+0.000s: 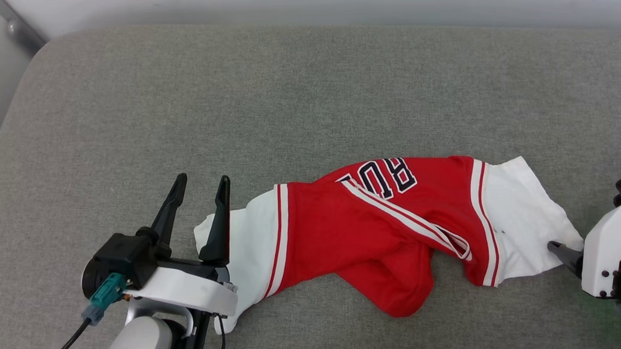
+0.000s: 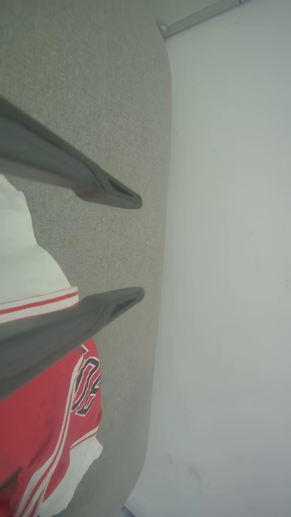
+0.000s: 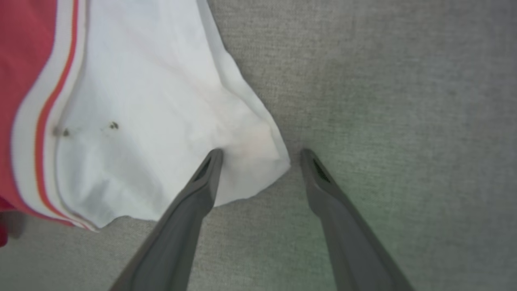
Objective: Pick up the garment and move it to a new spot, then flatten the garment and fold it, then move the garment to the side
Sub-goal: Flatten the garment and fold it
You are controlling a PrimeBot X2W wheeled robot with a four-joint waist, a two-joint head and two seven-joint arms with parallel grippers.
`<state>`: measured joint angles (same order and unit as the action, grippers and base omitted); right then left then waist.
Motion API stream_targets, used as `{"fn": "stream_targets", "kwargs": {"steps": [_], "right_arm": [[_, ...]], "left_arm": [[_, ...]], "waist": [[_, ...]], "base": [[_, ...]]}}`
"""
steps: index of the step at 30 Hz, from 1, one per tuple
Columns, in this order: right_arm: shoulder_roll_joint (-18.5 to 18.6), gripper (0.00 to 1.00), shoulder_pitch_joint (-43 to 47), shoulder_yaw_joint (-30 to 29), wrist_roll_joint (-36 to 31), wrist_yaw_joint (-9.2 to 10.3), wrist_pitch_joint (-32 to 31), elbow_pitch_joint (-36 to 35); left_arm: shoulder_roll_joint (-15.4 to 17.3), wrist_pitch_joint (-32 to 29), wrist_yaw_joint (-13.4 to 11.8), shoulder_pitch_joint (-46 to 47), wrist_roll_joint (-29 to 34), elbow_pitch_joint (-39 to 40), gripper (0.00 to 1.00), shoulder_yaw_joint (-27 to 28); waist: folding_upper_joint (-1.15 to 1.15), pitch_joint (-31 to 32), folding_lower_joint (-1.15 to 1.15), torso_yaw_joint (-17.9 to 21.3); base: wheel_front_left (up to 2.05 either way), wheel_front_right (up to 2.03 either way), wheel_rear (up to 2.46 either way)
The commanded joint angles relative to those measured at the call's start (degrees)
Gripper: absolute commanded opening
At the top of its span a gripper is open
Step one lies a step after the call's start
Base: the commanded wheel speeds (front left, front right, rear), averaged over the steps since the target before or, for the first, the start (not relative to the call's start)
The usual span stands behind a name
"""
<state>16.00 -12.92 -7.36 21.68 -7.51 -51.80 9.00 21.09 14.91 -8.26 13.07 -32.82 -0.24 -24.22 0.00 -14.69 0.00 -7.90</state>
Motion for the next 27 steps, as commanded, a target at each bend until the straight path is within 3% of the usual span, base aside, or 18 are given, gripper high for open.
{"fn": "stream_targets", "kwargs": {"steps": [1, 4, 5, 6, 7, 13, 17, 24, 27], "right_arm": [[-0.51, 1.0, 0.14, 0.87, 0.51, 0.04, -1.03, 2.3], [-0.93, 1.0, 0.4, 1.89, 1.39, 0.04, -2.26, 4.91], [-1.03, 0.48, 0.4, 2.2, 1.72, 0.04, -2.39, 5.58], [-1.15, 0.19, 0.39, 2.5, 2.15, 0.04, -2.47, 6.12], [-1.25, 0.0, 0.4, 2.88, 2.59, 0.03, -2.52, 6.64], [-0.1, 0.0, -2.18, 4.66, 3.61, 0.03, 0.3, 6.82], [1.31, 0.0, -4.38, 4.93, 3.48, 0.03, 1.77, 3.31], [2.1, 0.0, -4.39, 4.66, 2.82, 0.04, 0.43, -4.32], [1.43, 0.0, -3.64, 5.12, 2.46, 0.03, -0.14, -6.55]], "left_arm": [[-0.29, 0.35, 0.22, 0.48, 0.49, -0.5, 1.0, 0.19], [-0.57, 0.32, 0.68, 0.73, 0.96, -0.95, 1.0, 0.62], [-0.71, 0.32, 0.82, 0.76, 0.94, -1.1, 1.0, 0.77], [-0.77, 0.32, 1.08, 0.75, 1.02, -1.32, 1.0, 0.84], [-0.81, 0.32, 1.21, 0.78, 1.07, -1.51, 1.0, 0.9], [-0.31, -0.46, 2.7, 0.96, 0.29, -3.69, 1.0, 0.36], [1.94, -4.61, 4.97, 1.7, -2.86, -5.58, 1.0, 1.17], [9.31, -25.11, 10.79, 5.76, -12.64, -11.17, 1.0, 1.45], [11.28, -34.27, 11.8, 7.61, -16.97, -13.82, 1.0, 1.13]], "waist": [[0.0, -0.59, 0.0, -0.2], [0.0, -0.85, 0.0, -0.11], [0.0, -0.88, 0.0, -0.05], [0.0, -0.9, 0.0, 0.04], [0.0, -0.93, 0.0, 0.13], [0.0, -0.42, 0.0, 1.08], [0.0, 0.61, 0.0, 1.84], [0.0, 1.21, 0.0, 3.55], [0.0, 1.08, 0.0, 4.72]], "base": [[0.0, 0.0, 0.0], [0.0, 0.0, 0.0], [0.0, 0.0, 0.0], [0.0, 0.0, 0.0], [0.0, 0.0, 0.0], [0.0, 0.0, 0.0], [0.0, 0.0, 0.0], [0.0, 0.0, 0.0], [0.0, 0.0, 0.0]]}}
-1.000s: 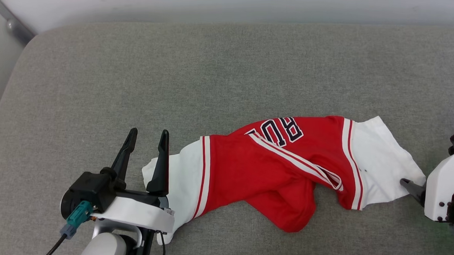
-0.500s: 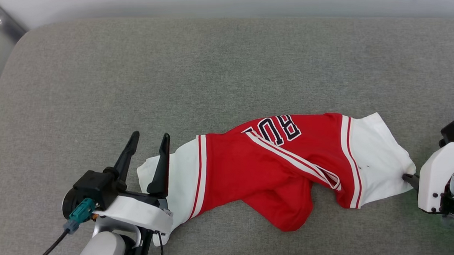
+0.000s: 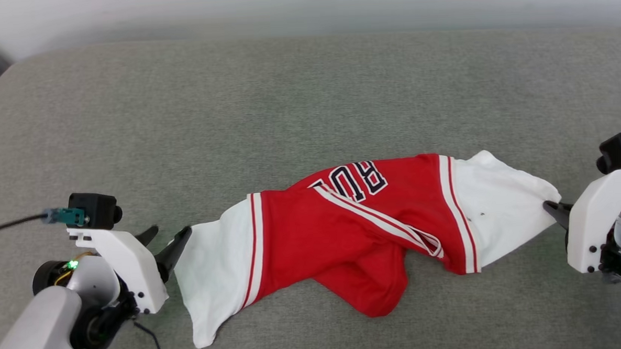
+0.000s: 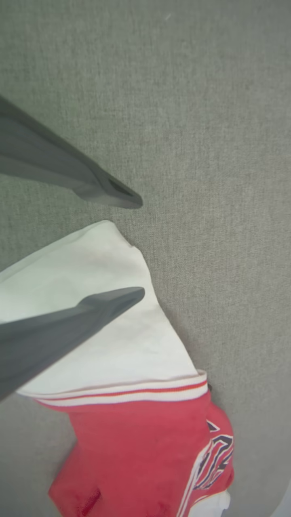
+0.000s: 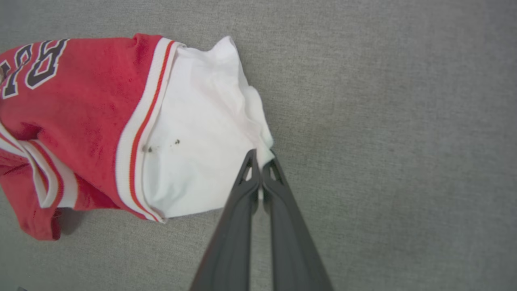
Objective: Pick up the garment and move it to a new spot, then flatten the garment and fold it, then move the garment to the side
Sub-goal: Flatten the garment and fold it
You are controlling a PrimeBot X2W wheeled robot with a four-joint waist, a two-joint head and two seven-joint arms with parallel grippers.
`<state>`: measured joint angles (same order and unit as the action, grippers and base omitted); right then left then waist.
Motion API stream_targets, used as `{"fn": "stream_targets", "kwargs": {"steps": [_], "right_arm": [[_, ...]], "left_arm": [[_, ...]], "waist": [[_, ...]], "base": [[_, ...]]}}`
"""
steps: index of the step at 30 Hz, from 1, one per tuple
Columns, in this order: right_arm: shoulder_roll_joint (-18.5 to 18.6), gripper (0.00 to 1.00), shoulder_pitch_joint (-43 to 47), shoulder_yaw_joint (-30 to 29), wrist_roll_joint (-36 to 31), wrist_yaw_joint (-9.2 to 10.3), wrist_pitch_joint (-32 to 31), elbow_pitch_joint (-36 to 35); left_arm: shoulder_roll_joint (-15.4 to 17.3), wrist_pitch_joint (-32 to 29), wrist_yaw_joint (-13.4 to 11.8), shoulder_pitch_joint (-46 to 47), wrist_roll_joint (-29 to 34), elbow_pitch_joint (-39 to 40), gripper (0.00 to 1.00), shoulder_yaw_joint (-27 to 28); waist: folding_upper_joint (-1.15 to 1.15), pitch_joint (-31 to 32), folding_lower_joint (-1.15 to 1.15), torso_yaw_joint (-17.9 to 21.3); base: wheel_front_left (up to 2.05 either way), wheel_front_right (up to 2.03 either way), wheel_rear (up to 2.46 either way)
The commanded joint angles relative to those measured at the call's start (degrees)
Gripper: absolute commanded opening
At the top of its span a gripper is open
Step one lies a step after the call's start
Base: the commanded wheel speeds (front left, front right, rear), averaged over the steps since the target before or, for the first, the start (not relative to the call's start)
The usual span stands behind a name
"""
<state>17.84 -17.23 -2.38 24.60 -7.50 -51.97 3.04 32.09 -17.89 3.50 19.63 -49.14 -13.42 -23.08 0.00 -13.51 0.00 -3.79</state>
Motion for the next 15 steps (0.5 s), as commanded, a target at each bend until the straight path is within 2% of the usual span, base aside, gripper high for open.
{"fn": "stream_targets", "kwargs": {"steps": [1, 7, 12, 13, 14, 15], "right_arm": [[-0.63, 0.0, 0.89, 0.33, -0.49, 0.03, -0.17, -1.15], [-2.46, 0.0, 1.63, 1.0, -0.78, 0.03, -0.21, -3.42], [-3.26, 0.0, 1.72, 0.89, -0.75, 0.02, 0.37, -3.69], [-3.31, 0.0, 1.73, 0.8, -0.74, 0.02, 0.48, -3.62], [-3.31, 0.0, 1.68, 0.68, -0.85, 0.03, 0.67, -3.59], [-3.41, 0.0, 1.61, 0.5, -0.83, 0.03, 0.85, -3.57]], "left_arm": [[0.93, -4.06, 0.07, 1.48, -1.48, -1.48, 1.0, -0.31], [2.18, -15.84, 0.22, 4.19, -5.03, -8.05, 1.0, -2.38], [0.67, -23.41, 0.67, 3.98, -6.55, -13.36, 1.0, -5.94], [-0.12, -24.96, 0.77, 3.55, -7.27, -14.07, 0.44, -6.58], [-0.67, -25.72, 0.9, 3.36, -7.48, -14.35, 0.11, -7.15], [-1.04, -26.36, 1.07, 3.39, -7.71, -14.52, 0.0, -7.54]], "waist": [[0.0, -0.19, 0.0, 1.04], [0.0, -1.66, 0.0, 3.93], [0.0, -2.79, 0.0, 5.99], [0.0, -2.9, 0.0, 6.3], [0.0, -2.97, 0.0, 6.55], [0.0, -3.03, 0.0, 6.71]], "base": [[0.0, 0.0, 0.0], [0.0, 0.0, 0.0], [0.0, 0.0, 0.0], [0.0, 0.0, 0.0], [0.0, 0.0, 0.0], [0.0, 0.0, 0.0]]}}
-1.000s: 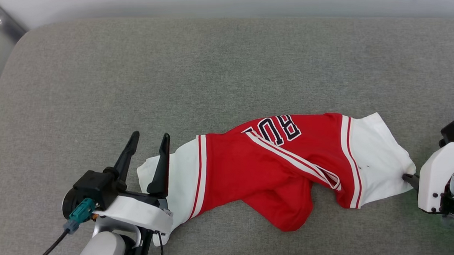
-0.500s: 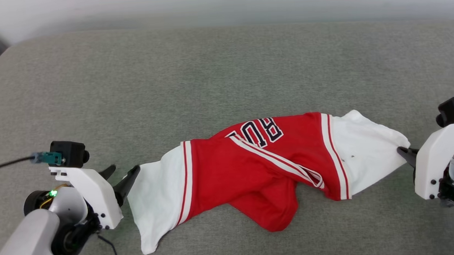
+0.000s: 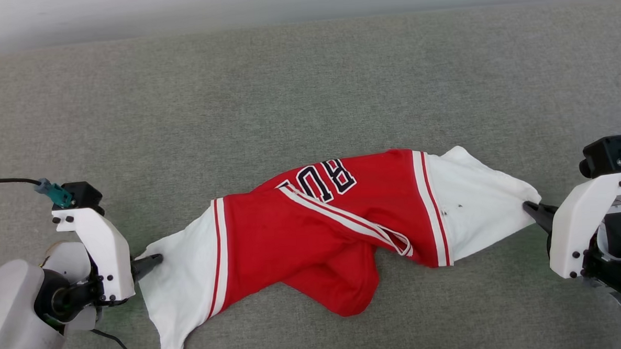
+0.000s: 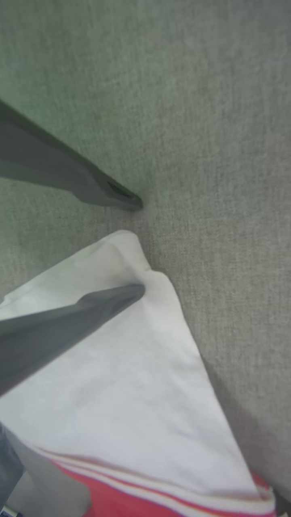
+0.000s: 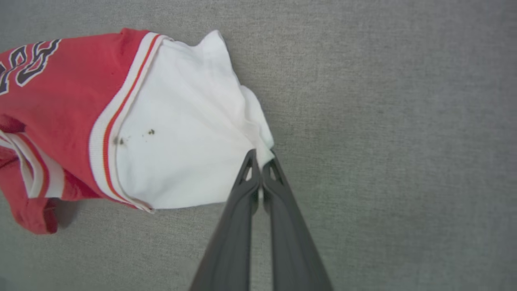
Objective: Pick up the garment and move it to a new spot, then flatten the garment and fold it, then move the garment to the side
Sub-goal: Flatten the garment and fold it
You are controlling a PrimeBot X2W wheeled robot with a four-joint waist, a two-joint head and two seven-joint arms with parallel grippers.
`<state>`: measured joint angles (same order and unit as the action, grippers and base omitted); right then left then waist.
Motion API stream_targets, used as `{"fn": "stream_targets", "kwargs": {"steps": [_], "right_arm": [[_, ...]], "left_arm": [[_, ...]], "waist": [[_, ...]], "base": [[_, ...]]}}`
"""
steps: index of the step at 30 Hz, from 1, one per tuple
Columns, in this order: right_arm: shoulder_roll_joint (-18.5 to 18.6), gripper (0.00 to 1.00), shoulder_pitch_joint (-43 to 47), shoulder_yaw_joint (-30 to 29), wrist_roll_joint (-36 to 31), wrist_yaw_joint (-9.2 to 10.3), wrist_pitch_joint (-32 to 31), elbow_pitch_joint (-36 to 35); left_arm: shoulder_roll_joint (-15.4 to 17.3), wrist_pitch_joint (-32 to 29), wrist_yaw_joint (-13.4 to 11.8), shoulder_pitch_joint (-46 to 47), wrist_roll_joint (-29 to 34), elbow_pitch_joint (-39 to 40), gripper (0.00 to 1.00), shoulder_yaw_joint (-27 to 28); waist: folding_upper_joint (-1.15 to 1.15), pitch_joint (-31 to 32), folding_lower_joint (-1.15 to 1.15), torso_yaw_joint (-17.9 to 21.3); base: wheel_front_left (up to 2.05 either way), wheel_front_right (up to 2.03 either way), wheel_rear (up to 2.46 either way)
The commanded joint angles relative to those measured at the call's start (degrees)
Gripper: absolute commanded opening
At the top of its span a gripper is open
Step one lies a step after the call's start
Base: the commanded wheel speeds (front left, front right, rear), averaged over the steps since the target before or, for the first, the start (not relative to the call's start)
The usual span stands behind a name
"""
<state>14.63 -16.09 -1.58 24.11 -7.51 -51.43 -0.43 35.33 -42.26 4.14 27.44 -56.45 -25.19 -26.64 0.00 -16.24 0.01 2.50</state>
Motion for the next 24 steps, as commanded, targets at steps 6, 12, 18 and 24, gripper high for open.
{"fn": "stream_targets", "kwargs": {"steps": [6, 12, 18, 24], "right_arm": [[0.47, 0.0, -0.38, -1.34, -0.62, 0.04, 1.3, -0.62], [2.05, 0.0, -2.81, -2.79, -1.68, 0.04, 3.5, -2.16], [4.85, 0.0, -9.28, -5.17, -3.32, 0.04, 5.11, -3.69], [7.39, 0.0, -20.6, -5.61, -4.42, 0.04, 5.4, -2.35]], "left_arm": [[-3.42, 0.99, 0.71, -1.26, 1.27, -0.27, 0.0, -2.99], [1.15, 7.91, -0.14, 3.85, 6.27, 5.18, 0.0, -0.23], [3.13, 14.3, -2.26, 11.02, 11.93, 10.9, 0.0, 2.15], [2.24, 18.38, -3.77, 20.94, 15.67, 11.95, 0.0, 4.02]], "waist": [[0.0, 0.36, -0.01, 0.14], [0.0, 2.73, -0.01, -1.47], [0.0, 5.2, -0.01, -2.98], [0.0, 6.21, -0.01, -3.32]], "base": [[0.0, 0.0, 0.0], [0.0, 0.0, 0.0], [0.0, 0.0, 0.0], [0.0, 0.0, 0.0]]}}
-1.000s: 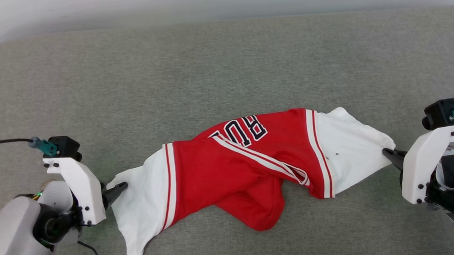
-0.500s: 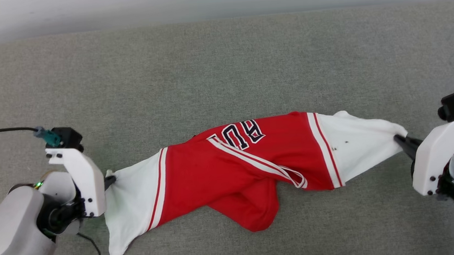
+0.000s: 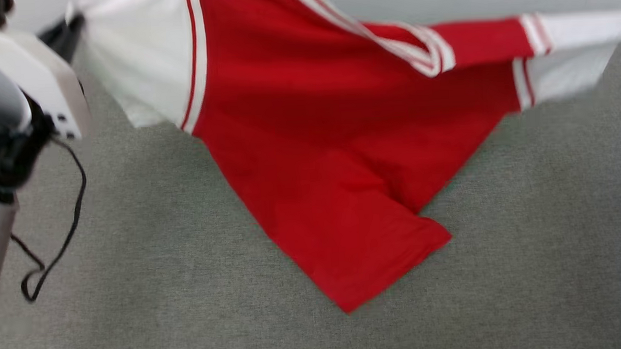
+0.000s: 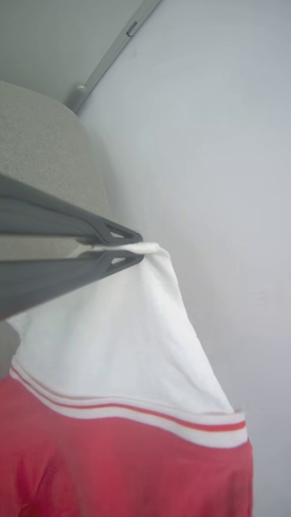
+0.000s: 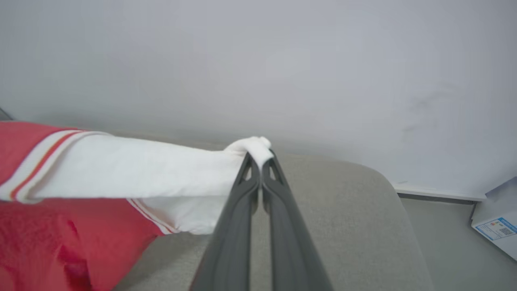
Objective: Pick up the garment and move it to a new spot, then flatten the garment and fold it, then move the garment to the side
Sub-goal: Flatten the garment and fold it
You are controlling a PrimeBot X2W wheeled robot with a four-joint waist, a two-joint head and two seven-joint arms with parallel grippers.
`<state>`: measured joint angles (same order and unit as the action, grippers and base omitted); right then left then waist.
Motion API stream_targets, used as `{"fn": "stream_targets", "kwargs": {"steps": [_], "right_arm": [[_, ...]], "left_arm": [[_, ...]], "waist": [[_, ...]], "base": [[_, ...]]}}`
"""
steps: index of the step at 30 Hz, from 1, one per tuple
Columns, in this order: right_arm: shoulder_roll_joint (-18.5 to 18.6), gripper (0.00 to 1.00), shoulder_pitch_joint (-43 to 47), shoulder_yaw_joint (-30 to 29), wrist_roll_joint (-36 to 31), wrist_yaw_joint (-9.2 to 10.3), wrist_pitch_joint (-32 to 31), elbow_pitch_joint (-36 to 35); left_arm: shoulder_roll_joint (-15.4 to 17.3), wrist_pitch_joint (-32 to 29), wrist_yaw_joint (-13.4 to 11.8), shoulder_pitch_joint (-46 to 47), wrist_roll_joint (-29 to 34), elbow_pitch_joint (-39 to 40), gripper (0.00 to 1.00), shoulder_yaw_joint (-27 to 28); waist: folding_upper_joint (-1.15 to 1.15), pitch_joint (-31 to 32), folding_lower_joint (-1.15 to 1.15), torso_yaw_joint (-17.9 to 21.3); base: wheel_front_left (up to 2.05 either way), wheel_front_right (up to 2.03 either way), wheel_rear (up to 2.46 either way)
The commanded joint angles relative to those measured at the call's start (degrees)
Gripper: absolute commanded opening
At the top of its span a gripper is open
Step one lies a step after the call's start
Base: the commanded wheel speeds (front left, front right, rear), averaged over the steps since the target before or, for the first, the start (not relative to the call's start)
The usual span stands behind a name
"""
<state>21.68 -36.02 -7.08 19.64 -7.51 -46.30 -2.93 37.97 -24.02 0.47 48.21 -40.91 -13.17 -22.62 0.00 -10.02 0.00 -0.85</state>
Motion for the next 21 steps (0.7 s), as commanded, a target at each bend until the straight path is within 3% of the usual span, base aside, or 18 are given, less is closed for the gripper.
{"fn": "stream_targets", "kwargs": {"steps": [1, 11, 21], "right_arm": [[0.64, 0.0, -2.75, 0.03, 0.0, 0.04, 0.32, 0.82], [1.09, 0.0, -25.35, 2.87, -1.9, 0.04, 5.75, 11.68], [-0.96, 0.0, -45.67, 6.78, -6.23, 0.04, 19.68, 19.65]], "left_arm": [[-0.5, 0.75, -0.15, 1.96, 0.83, -0.53, 0.0, 0.15], [-3.7, 8.3, -0.63, 19.95, 4.83, -9.44, 0.0, 2.19], [-3.43, 17.1, -0.37, 37.61, 7.24, -15.73, 0.0, 5.53]], "waist": [[0.0, -0.08, 0.0, 0.1], [0.0, -6.52, 0.0, 1.69], [0.0, -19.56, 0.0, 4.16]], "base": [[0.0, 0.0, 0.0], [0.0, 0.0, 0.0], [0.0, 0.0, 0.0]]}}
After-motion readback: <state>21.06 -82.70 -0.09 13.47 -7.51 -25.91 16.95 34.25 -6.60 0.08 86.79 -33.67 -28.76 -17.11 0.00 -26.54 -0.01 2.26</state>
